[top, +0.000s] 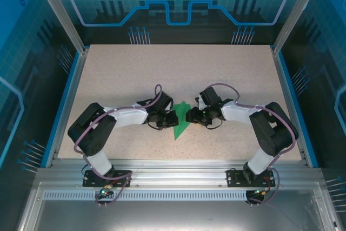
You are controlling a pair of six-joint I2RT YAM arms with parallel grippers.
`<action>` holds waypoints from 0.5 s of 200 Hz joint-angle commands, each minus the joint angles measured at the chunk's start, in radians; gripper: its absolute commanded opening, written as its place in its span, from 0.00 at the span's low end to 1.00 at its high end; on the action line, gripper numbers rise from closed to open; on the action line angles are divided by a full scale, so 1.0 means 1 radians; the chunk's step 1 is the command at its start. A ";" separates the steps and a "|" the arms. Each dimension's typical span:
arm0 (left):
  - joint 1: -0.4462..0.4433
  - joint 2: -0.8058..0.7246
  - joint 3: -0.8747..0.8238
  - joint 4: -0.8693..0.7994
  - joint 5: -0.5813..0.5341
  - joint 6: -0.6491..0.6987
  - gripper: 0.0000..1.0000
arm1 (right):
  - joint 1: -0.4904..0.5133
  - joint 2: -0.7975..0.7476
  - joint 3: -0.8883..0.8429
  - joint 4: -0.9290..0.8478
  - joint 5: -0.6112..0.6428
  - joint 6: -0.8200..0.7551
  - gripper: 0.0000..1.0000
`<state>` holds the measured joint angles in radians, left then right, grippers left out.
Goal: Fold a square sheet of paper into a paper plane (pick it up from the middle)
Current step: Turn over the paper at the center of the table.
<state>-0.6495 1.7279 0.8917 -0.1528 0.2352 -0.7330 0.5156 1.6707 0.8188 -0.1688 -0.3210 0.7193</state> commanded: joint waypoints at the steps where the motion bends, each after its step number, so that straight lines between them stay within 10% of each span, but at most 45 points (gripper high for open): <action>1: 0.007 0.022 0.003 -0.016 -0.023 0.022 0.14 | -0.002 0.021 0.010 -0.002 0.007 0.018 0.49; 100: 0.007 0.038 -0.037 -0.005 -0.020 0.021 0.13 | -0.009 0.071 0.052 0.007 0.016 0.020 0.49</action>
<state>-0.6495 1.7466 0.8787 -0.1452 0.2241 -0.7296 0.5144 1.7004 0.8474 -0.1947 -0.3176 0.7307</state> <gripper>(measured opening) 0.135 0.497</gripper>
